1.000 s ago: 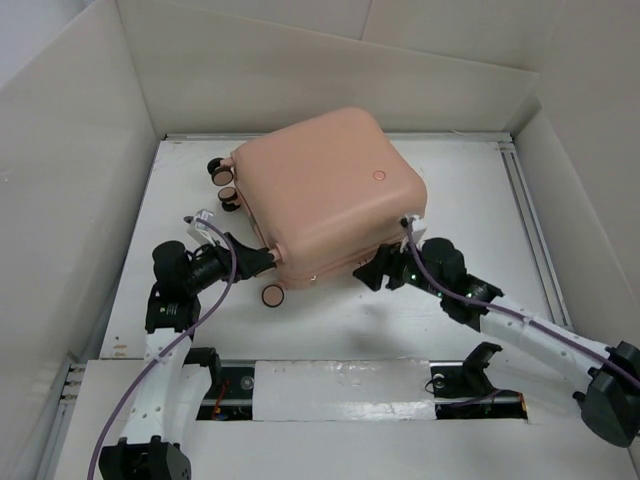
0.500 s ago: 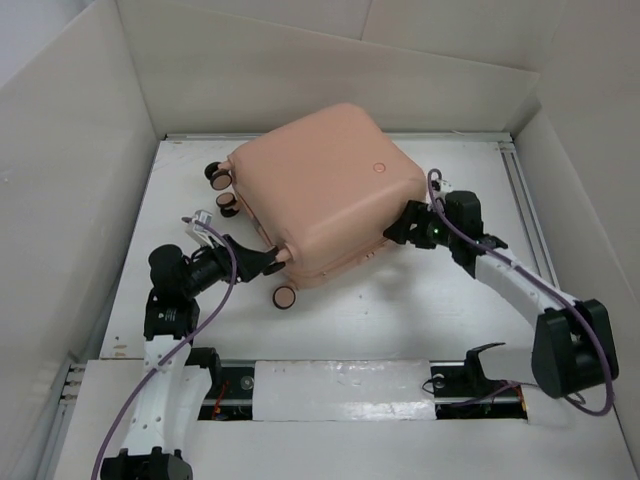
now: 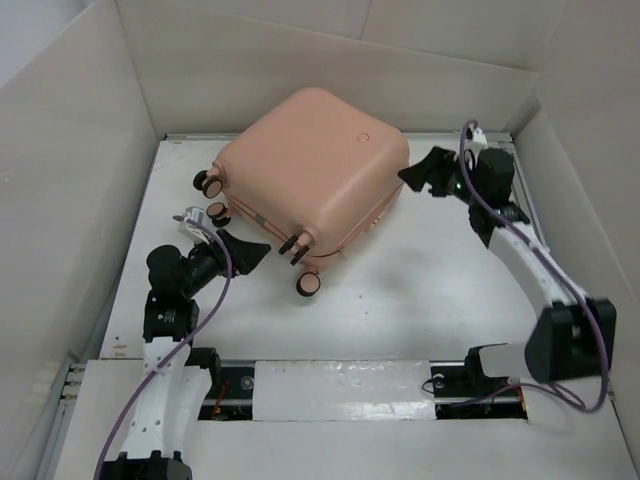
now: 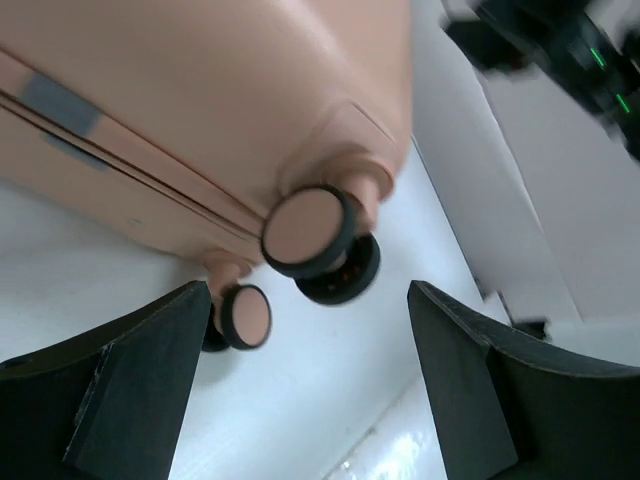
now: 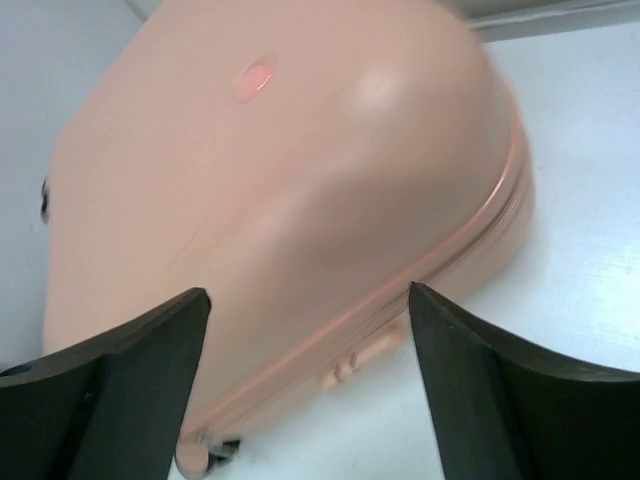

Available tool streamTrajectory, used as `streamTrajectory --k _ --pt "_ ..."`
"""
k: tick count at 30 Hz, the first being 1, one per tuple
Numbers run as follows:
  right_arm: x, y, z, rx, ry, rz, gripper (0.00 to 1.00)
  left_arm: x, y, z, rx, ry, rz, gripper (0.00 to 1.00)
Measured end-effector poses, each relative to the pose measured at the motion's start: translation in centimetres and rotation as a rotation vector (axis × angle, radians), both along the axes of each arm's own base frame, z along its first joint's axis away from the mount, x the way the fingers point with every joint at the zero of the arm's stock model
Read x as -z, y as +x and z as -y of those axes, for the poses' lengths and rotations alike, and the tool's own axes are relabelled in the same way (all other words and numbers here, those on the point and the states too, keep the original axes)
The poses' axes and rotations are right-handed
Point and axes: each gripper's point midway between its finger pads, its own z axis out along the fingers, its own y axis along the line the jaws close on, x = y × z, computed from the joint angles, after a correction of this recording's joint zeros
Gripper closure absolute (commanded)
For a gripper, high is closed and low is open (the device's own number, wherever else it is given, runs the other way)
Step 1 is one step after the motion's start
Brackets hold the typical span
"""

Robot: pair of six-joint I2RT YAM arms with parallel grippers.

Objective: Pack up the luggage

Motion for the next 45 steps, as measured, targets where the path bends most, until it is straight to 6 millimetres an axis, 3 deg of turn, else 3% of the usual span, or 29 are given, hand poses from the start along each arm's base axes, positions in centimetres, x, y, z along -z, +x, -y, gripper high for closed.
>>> streamTrajectory --k 2,5,8,12,14,16,17,18,19,20,24,26,29,32,35,37,39,40,41,42,45 --pt "-1.2 -3.9 -0.6 -0.012 -0.010 0.059 0.09 -0.4 1.2 -1.0 -0.090 0.000 -0.003 0.23" --pt "-2.0 -10.8 -2.6 -0.079 -0.007 0.159 0.00 -3.1 3.7 -2.6 -0.226 -0.028 -0.004 0.21" --pt "-0.4 -15.3 -3.3 -0.121 0.000 0.182 0.00 -10.1 7.4 -3.5 -0.297 -0.065 0.055 0.21" --pt "2.0 -17.1 -2.9 -0.100 -0.012 0.137 0.00 -24.2 13.9 -4.6 -0.358 -0.096 0.252 0.21" --pt "3.0 -17.7 -3.3 -0.106 -0.015 0.106 0.00 -28.6 16.7 -5.1 -0.456 -0.051 0.288 0.21" --pt "3.5 -18.5 -3.8 -0.121 -0.010 0.090 0.00 -32.0 17.8 -3.0 -0.504 -0.005 0.356 0.21" --pt "3.7 -19.0 -4.0 -0.126 -0.004 0.080 0.00 -32.5 17.4 -0.9 -0.495 0.011 0.375 0.21" --pt "3.8 -19.5 -4.2 -0.131 -0.001 0.080 0.00 -31.9 16.2 1.4 -0.452 0.027 0.369 0.21" --pt "3.7 -20.1 -4.3 -0.137 0.005 0.080 0.00 -29.9 14.7 3.5 -0.398 0.043 0.356 0.26" --pt "3.4 -20.6 -4.4 -0.139 0.012 0.085 0.00 -27.0 12.8 4.3 -0.359 0.063 0.337 0.27" --pt "2.0 -22.3 -4.1 -0.133 0.047 0.127 0.00 -13.0 6.6 1.0 -0.355 0.181 0.181 0.29" --pt "1.5 -22.7 -4.0 -0.130 0.062 0.143 0.00 -9.3 4.2 1.2 -0.322 0.204 0.141 0.28" --pt "2.4 -22.9 -4.2 -0.129 0.060 0.112 0.00 -8.3 2.4 3.4 -0.266 0.218 0.136 0.26" --pt "3.5 -23.2 -4.2 -0.114 0.057 0.080 0.00 -7.2 2.5 6.0 -0.268 0.250 0.123 0.23" --pt "4.2 -23.2 -3.9 -0.094 0.049 0.064 0.00 -6.5 1.5 12.0 -0.274 0.390 0.132 0.16" --pt "4.4 -23.2 -3.8 -0.088 0.038 0.052 0.00 -8.3 -0.2 17.2 -0.296 0.513 0.161 0.14" --pt "4.7 -23.2 -3.8 -0.086 0.021 0.032 0.00 -10.8 -2.0 21.4 -0.310 0.495 0.180 0.14" --pt "4.8 -23.3 -3.8 -0.088 0.018 0.028 0.00 -11.0 -2.7 21.7 -0.322 0.485 0.187 0.14" --pt "4.9 -23.4 -3.8 -0.089 0.014 0.026 0.00 -10.7 -3.1 20.6 -0.330 0.486 0.190 0.16" --pt "4.9 -23.5 -3.9 -0.092 0.012 0.024 0.00 -9.7 -3.2 18.4 -0.339 0.497 0.188 0.16" --pt "4.7 -23.9 -4.1 -0.106 0.022 0.031 0.02 -6.7 -2.6 9.2 -0.415 0.438 0.146 0.17"
